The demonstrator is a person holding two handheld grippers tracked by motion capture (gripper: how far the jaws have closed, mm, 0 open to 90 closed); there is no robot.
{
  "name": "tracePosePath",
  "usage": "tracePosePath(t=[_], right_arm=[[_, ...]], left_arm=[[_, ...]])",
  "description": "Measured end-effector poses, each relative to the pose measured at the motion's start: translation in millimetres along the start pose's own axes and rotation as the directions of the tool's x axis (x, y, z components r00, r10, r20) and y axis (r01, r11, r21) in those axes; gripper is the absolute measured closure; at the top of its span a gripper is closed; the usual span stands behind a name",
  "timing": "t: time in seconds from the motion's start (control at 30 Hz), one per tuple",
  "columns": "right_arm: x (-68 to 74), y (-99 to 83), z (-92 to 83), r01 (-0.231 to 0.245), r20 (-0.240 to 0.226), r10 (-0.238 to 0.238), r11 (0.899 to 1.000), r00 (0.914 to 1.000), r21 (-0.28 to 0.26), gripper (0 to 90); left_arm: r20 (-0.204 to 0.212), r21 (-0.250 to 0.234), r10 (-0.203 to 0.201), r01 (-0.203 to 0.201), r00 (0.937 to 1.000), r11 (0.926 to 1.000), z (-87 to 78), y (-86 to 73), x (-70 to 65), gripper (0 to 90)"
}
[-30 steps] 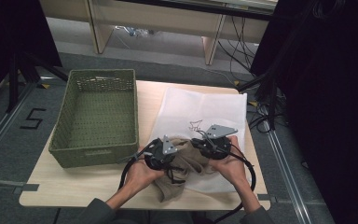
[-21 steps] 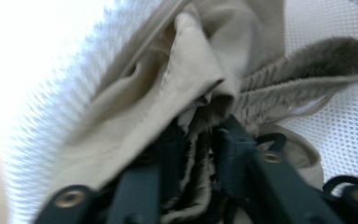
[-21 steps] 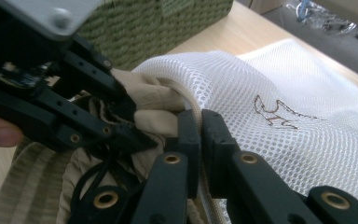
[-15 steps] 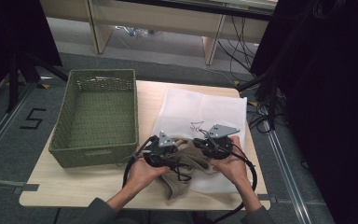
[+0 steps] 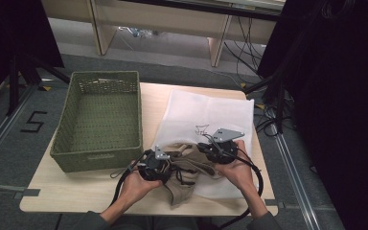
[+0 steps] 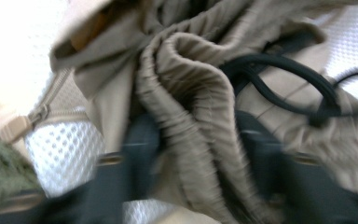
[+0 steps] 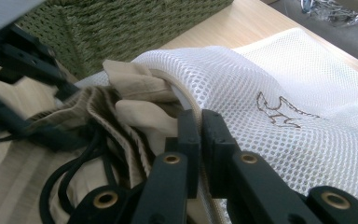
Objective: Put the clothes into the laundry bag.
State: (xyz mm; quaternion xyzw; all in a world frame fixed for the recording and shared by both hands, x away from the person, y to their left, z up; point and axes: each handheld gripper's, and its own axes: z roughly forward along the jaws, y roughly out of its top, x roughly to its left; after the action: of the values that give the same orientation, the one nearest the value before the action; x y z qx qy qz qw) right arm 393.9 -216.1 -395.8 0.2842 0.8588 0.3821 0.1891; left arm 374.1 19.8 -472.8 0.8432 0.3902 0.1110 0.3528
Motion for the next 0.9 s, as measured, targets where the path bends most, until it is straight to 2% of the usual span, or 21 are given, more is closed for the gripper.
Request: tracePosePath(t=[0.07,0.13,0.17,0.2,0.3,0.37,0.43,0.5,0.53,0.63,0.73,0.87,0.9], right_arm=[[0.4,-0.1,-1.2,0.0,-0.003,0.0,1.0,1.0,-0.004,87.7],[0.1,2.0,-1.8,0.006,-0.006,-0.006,1.0,1.0,-0.013,87.7],[1.2,2.8,-3.0,-0.005,-0.005,0.005,1.0,1.0,-0.013,87.7],[1.6,3.8,-4.0,0.005,-0.003,-0.005,1.0,1.0,-0.02,87.8],[2.8,7.5,-7.7,0.005,-0.006,-0.005,0.999,1.0,-0.039,87.8],[3.7,9.0,-8.2,0.012,-0.007,-0.012,0.999,0.9999,-0.039,87.8],[4.7,7.1,-6.3,0.015,-0.011,-0.016,1.0,0.9998,-0.025,87.8],[2.7,3.5,-2.9,0.009,-0.011,-0.009,1.0,0.9999,-0.014,87.8],[1.6,1.4,-1.7,0.001,-0.009,-0.001,1.0,1.0,-0.008,87.8],[-2.4,-2.0,-2.1,-0.01,-0.007,0.01,1.0,0.9999,-0.006,87.8],[-3.9,-2.1,-1.0,-0.008,-0.004,0.008,1.0,1.0,-0.006,87.7],[-1.8,-1.7,-0.8,-0.008,-0.004,0.008,1.0,1.0,-0.005,87.7],[-2.0,-1.8,-0.4,-0.01,-0.003,0.01,1.0,0.9999,-0.005,87.7]], left_arm=[[-0.017,-0.042,0.014,-0.015,0.9998,0.999,-2.2,8.0,-5.4,71.3],[-0.03,-0.081,0.043,-0.045,0.9986,0.9957,-5.8,20.7,-13.7,72.7],[-0.03,-0.093,0.052,-0.055,0.9982,0.9942,-6.3,27.7,-16.8,73.0],[-0.026,-0.104,0.055,-0.057,0.9982,0.993,-5.3,34.7,-18.8,73.2],[-0.025,-0.139,0.027,-0.031,0.9993,0.9898,6.4,48.9,-20.7,73.8],[-0.036,-0.132,0.003,-0.008,0.9994,0.9912,20.9,52.1,-17.1,73.6],[-0.027,-0.106,-0.042,0.039,0.9988,0.9936,33.4,51.3,-9.4,71.1],[-0.002,-0.121,-0.106,0.105,0.9944,0.9871,34.4,46.6,-5.0,62.9],[0.007,-0.127,-0.112,0.112,0.9937,0.9856,31.7,43.7,-4.7,57.2],[0.017,-0.115,-0.087,0.089,0.996,0.9894,18.4,37.2,-3.3,44.5],[0.037,-0.098,-0.096,0.099,0.9947,0.9902,7.3,34.1,-0.7,38.5],[0.064,-0.097,-0.07,0.076,0.9955,0.9924,-9.3,26.6,-8.2,33.7],[0.078,-0.084,-0.058,0.065,0.9953,0.9943,-12.4,23.4,-10.8,33.0]])
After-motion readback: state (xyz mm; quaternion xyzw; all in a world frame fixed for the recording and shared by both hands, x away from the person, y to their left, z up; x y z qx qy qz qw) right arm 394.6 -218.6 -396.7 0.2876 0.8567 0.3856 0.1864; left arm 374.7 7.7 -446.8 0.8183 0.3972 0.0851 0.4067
